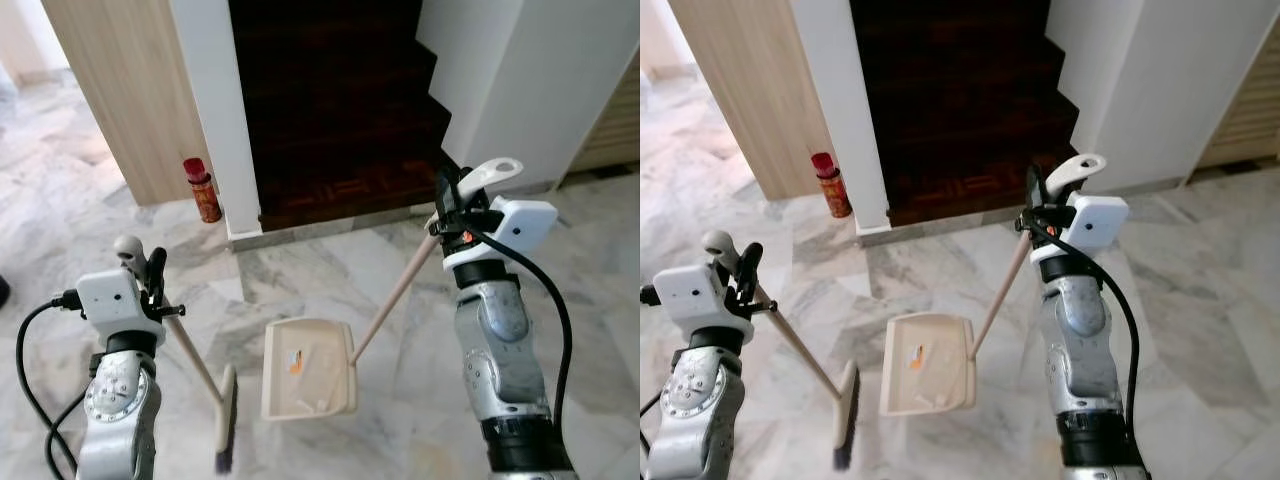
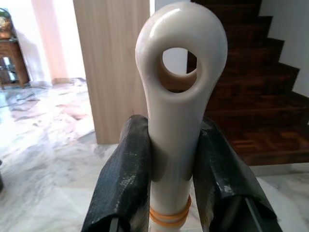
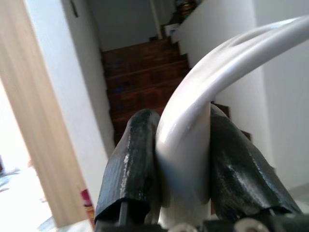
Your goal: Sweep floor
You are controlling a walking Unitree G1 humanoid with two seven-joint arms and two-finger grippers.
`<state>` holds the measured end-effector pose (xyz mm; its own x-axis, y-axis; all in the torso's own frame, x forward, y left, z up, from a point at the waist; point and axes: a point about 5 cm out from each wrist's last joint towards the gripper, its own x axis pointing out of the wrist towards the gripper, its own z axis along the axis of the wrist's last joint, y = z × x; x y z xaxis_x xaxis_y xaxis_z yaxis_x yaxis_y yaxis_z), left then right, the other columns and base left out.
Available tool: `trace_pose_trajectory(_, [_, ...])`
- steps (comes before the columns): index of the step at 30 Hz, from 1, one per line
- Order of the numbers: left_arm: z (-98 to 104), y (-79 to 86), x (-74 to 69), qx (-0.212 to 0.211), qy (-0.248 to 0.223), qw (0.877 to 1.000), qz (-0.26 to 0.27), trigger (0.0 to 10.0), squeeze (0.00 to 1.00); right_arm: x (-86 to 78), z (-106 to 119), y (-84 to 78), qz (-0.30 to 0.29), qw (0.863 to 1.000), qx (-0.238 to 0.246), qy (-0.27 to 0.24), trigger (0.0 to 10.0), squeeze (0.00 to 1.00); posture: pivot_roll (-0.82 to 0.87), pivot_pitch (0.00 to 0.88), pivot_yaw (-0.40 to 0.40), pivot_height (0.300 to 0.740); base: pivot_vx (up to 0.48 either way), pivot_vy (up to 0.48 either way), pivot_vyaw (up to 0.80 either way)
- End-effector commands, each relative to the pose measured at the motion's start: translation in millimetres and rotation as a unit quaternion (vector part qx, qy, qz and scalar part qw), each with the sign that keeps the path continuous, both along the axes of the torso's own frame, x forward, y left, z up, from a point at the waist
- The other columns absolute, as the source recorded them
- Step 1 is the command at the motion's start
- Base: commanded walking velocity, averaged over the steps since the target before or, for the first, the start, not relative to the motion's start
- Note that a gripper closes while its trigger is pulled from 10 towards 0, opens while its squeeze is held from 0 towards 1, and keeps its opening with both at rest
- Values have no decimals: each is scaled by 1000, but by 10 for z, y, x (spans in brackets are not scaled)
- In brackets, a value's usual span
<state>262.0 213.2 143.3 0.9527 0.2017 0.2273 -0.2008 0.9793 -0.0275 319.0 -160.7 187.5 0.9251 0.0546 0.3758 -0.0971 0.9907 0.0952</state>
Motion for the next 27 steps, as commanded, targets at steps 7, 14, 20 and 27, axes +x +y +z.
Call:
trace_pose_trajectory(7, [141,29,8,10,-27,1000,2,10000,0,5,140,76,9,1000,6,-28,10000,0,10,69,28,740,0,349,229])
trace_pose_trajectory(14, [149,26,12,10,-27,1000,1,10000,0,9,140,81,10,1000,4,-26,10000,0,11,85,29,740,0,349,0])
trace_pose_trajectory(20, [140,25,10,10,-27,1000,4,10000,0,22,123,104,14,1000,-5,-21,10000,0,15,82,24,740,0,347,265])
trace_pose_trajectory(27, [142,41,10,8,-29,999,10,10000,0,64,172,122,20,999,2,-27,10000,0,14,83,19,740,0,348,276])
